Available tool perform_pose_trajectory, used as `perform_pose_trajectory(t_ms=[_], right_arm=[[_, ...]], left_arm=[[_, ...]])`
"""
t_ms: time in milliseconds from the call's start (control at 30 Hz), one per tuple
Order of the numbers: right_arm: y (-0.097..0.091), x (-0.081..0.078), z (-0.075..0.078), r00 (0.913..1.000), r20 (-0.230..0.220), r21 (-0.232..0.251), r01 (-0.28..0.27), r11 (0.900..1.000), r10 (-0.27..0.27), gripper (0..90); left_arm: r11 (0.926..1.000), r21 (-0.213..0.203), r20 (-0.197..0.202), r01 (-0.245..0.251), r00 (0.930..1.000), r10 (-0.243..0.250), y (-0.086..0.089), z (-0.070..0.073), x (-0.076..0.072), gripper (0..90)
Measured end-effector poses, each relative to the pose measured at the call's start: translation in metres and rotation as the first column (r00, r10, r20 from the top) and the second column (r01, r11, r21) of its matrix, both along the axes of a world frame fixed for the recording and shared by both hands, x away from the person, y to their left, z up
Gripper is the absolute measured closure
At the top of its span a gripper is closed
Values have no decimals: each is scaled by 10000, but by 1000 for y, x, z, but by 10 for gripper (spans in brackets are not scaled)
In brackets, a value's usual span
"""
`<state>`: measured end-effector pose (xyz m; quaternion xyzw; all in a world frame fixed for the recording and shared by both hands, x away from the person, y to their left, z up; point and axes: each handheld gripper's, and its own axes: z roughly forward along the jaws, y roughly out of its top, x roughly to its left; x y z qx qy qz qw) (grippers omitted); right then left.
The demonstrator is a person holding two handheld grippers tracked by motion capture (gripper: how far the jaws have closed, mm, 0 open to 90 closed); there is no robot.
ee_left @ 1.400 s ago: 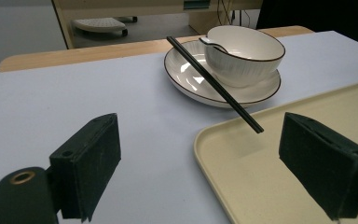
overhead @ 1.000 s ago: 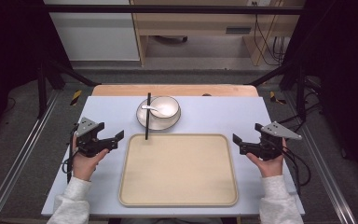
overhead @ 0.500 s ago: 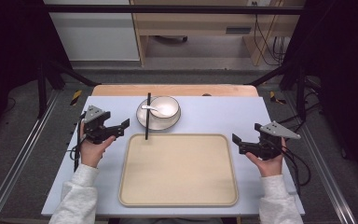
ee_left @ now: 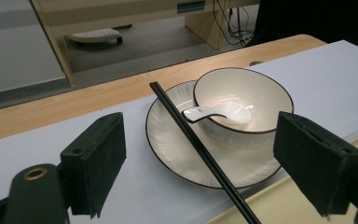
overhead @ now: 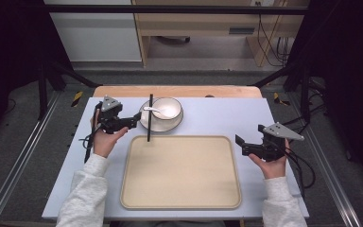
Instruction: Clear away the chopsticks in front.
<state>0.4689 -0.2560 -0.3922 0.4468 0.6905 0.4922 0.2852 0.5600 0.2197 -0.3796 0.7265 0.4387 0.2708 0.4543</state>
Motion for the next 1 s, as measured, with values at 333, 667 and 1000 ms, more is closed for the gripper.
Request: perform_pose_trajectory(t_ms=[333,667,1000], right_arm=[[2,2,-2,9999,-107,-65,-56,10000,56,41],[3,3,-3,9998,-168,-99,-64,9999,62,42],[4,4,-3,9998,-183,-73,-107,9999,105,43]], left_arm=[[9982,598,-687,-20,9976,61,-8,-23,16,220],[9943,1065,-1138,20,9935,102,-20,-40,32,286],[9909,1344,-1567,-1,9874,213,-28,-54,44,397]])
